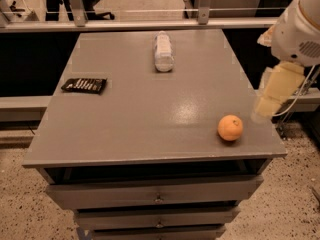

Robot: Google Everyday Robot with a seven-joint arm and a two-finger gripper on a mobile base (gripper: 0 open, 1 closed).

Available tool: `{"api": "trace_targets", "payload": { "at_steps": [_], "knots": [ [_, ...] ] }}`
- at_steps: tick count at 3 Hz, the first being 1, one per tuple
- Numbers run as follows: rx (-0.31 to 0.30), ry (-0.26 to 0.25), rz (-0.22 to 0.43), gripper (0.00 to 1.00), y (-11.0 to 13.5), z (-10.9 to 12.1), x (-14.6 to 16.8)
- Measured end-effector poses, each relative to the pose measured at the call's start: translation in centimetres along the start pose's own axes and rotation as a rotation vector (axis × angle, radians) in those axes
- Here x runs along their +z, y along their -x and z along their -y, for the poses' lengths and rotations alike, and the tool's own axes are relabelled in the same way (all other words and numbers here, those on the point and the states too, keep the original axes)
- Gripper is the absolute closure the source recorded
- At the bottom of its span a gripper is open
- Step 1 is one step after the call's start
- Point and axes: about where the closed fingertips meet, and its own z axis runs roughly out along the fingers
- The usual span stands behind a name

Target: Place blue plastic bottle upright

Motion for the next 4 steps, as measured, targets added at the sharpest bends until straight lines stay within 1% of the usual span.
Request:
{"api": "trace_targets", "payload": {
  "at_steps": [1,2,3,4],
  "knots": [
    [0.091,-0.051,0.046,0.0,2.6,4.1,2.6],
    [0.21,-0.122,0.078,0.0,4.3,9.4,5.1],
    [0.391,-0.177,0.118,0.0,4.7,12.8,6.4],
    [0.391,-0.177,0.118,0.0,4.7,12.8,6.4]
  ]
}}
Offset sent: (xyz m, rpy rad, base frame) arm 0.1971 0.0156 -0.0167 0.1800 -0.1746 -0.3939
